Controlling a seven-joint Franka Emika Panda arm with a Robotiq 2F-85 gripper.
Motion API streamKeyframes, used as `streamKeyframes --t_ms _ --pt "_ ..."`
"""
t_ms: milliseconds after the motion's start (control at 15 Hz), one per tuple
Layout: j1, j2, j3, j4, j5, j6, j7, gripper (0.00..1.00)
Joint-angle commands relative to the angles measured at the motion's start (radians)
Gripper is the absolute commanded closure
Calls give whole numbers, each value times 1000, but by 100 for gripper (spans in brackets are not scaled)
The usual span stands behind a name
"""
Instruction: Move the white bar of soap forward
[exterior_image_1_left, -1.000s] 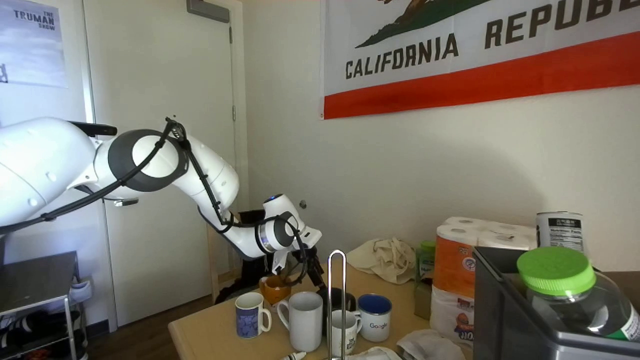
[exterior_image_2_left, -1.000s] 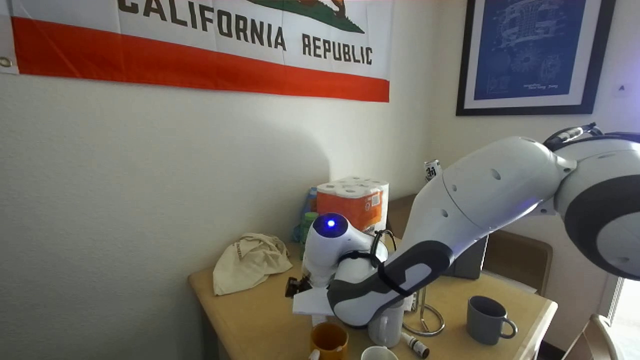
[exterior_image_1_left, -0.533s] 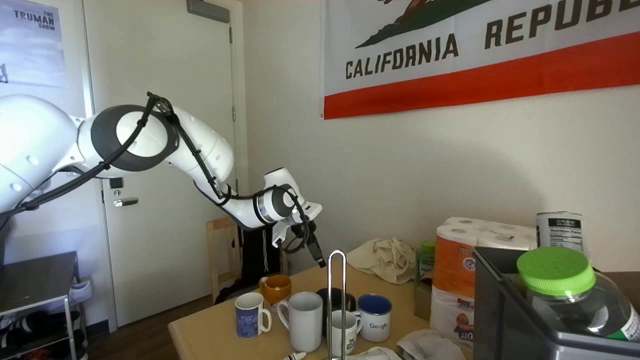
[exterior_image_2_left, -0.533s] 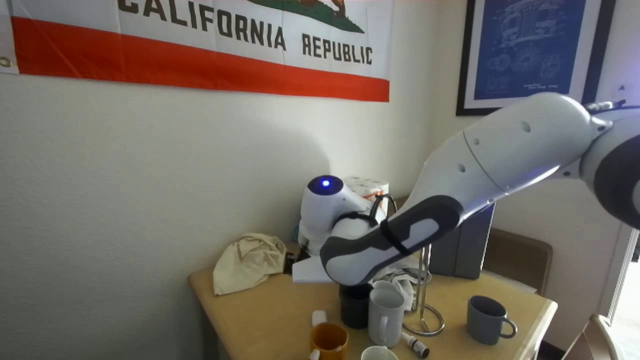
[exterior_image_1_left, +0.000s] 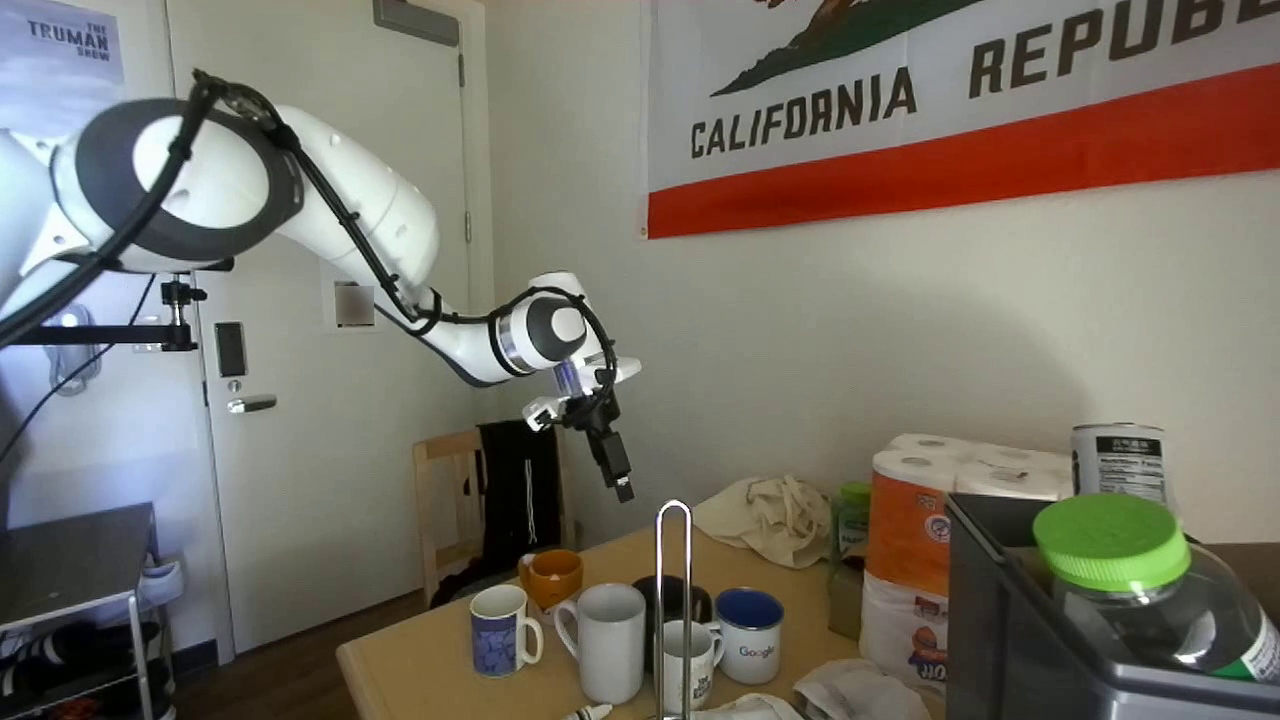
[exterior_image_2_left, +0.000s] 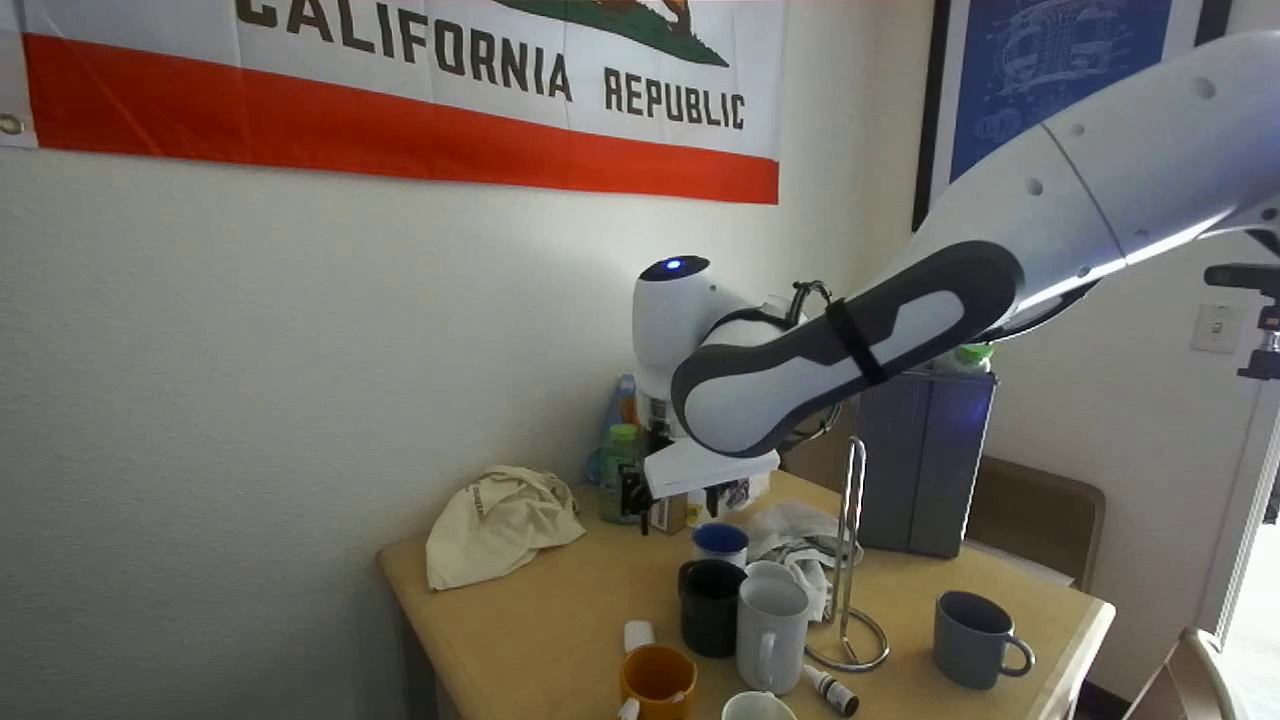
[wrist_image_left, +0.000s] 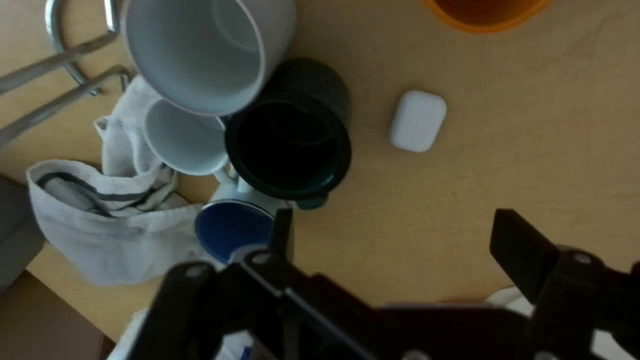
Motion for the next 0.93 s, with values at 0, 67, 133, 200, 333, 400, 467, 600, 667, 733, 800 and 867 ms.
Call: streamKeyframes --t_ms 0,67,133,200,333,400,467,600,667,733,800,867 --pt "-60 -165 62 -207 26 -51 -94 0" --pt "-71 -197 72 -258 27 -50 -104 0" --pt "-76 -225 76 -303 20 -52 -92 0" --pt "-81 -251 81 -346 16 -54 -78 0" --pt "-88 -296 94 -426 15 -55 -62 0" --pt "-90 -317 102 -465 11 -51 -54 0" --pt "-91 -336 109 -491 11 -57 -47 0" --pt "-95 -373 128 -548 18 -49 -50 0" --pt "-95 -389 137 -568 15 -52 -44 0" --pt "-95 -404 145 -587 11 -52 -39 0" --pt "-97 -416 153 -602 9 -52 -35 0" --pt "-98 -429 160 -615 5 -56 -24 0"
